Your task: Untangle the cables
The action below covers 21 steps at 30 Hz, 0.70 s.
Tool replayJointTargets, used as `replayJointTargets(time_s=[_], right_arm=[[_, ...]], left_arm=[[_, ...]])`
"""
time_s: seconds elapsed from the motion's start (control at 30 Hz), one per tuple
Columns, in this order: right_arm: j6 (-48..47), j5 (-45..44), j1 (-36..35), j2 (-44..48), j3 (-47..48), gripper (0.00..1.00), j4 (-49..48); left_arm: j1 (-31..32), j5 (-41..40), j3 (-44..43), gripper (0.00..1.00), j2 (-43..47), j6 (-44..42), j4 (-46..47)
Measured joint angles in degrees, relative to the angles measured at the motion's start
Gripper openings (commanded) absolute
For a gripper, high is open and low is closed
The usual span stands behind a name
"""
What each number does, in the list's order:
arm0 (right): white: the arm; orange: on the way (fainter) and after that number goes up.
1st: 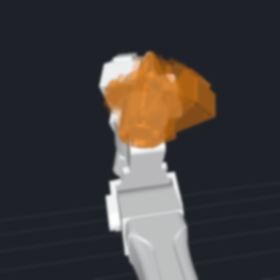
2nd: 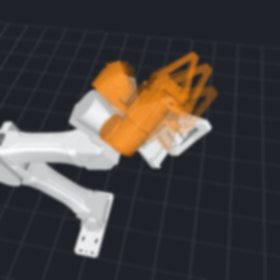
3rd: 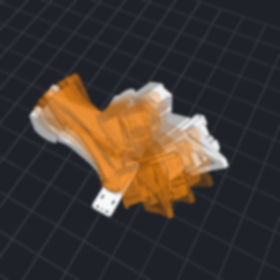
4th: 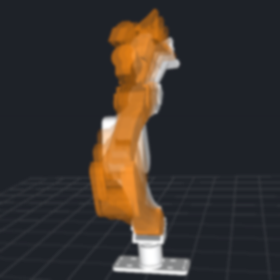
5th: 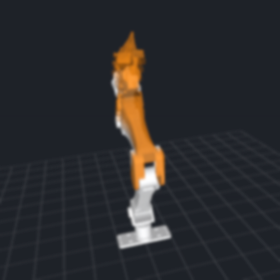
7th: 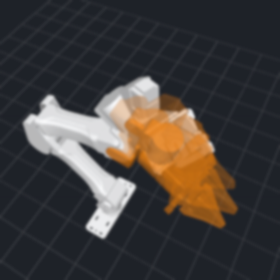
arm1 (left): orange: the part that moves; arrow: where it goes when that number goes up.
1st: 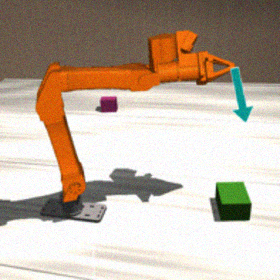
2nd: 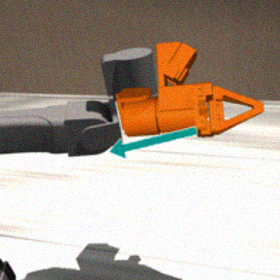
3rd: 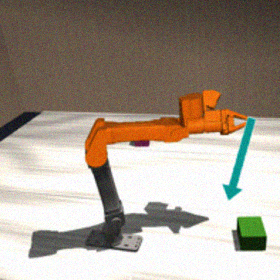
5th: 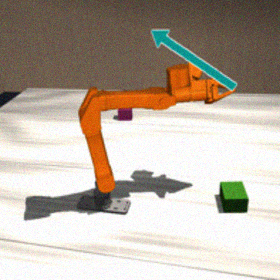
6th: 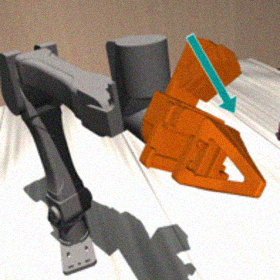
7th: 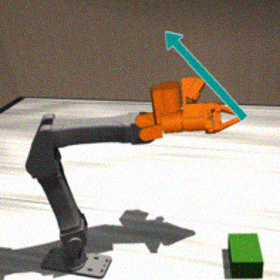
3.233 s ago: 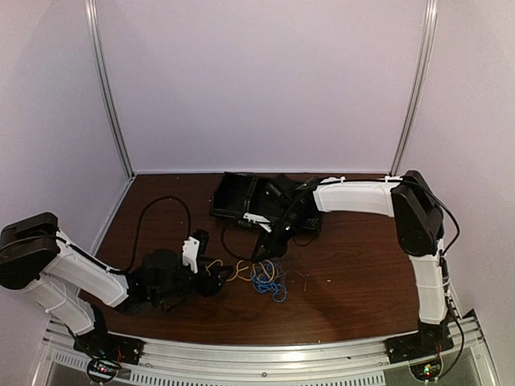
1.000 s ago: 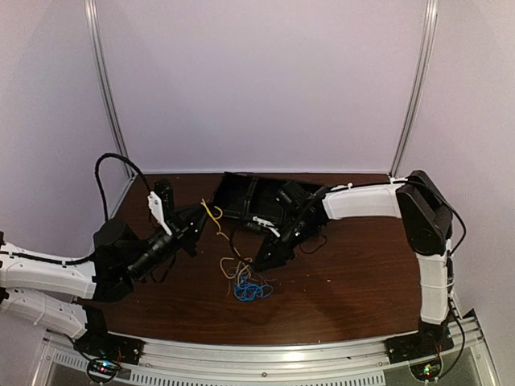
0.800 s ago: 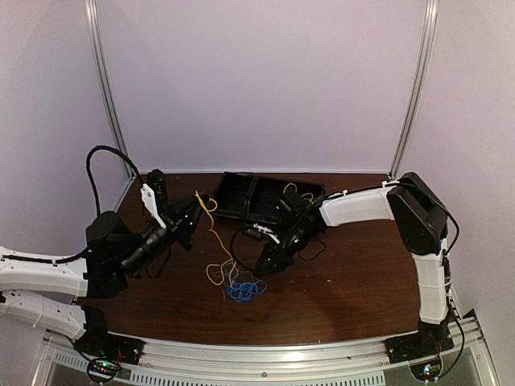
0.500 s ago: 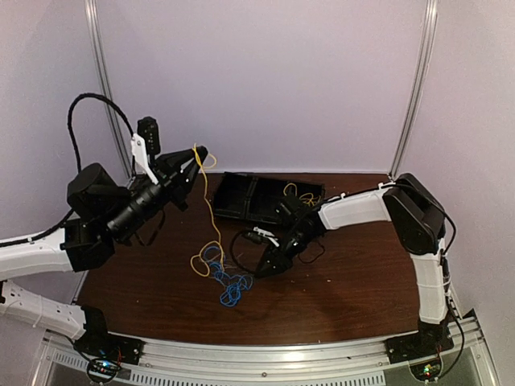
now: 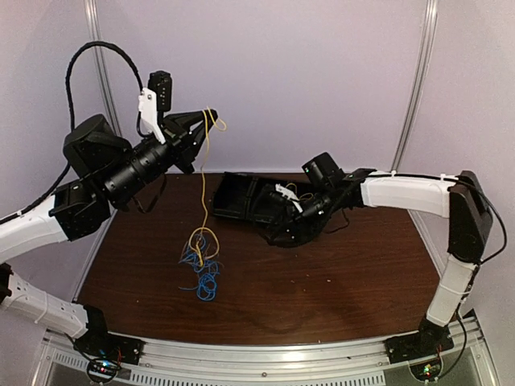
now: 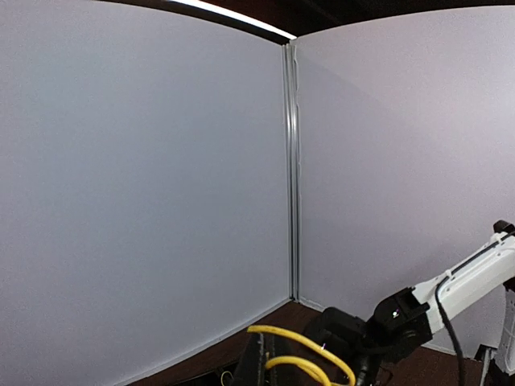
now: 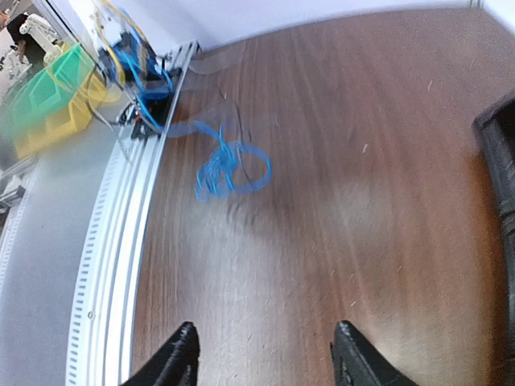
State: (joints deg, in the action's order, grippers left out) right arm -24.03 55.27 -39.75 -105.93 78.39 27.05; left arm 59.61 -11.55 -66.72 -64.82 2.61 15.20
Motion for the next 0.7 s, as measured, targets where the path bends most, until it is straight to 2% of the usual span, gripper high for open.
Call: replayJointTargets(time_s=[0.1, 0.17, 0.43, 0.5, 0.57, 0.7], right_arm=[[0.98, -0.31, -0.33, 7.61, 0.63, 0.64, -3.17], [3.08, 0.07, -1.36, 9.16, 2.93, 0.65, -5.77], [15.74, 3.89, -3.45, 1.33, 4.94, 0.66, -20.46], [17.53, 4.68, -3.78, -0.92, 4.94, 0.6, -22.03], [19.08, 5.66, -4.46, -2.71, 4.85, 0.49, -23.74], [23.78, 8.24, -5.38, -4.2, 1.42, 0.12, -30.97]], left_arm=[[0.0, 0.09, 0.81, 0.0, -1.36, 0.02, -0.15], [0.0, 0.13, 1.29, 0.0, -2.38, 0.04, -0.15], [0.0, -0.04, 1.81, 0.0, -3.67, 0.72, 1.16], [0.0, -0.04, 1.64, 0.0, -3.67, 0.79, 1.49], [0.0, -0.02, 1.31, 0.0, -3.69, 0.87, 1.46], [0.0, 0.07, -0.37, 0.0, -3.76, 0.92, 1.46]])
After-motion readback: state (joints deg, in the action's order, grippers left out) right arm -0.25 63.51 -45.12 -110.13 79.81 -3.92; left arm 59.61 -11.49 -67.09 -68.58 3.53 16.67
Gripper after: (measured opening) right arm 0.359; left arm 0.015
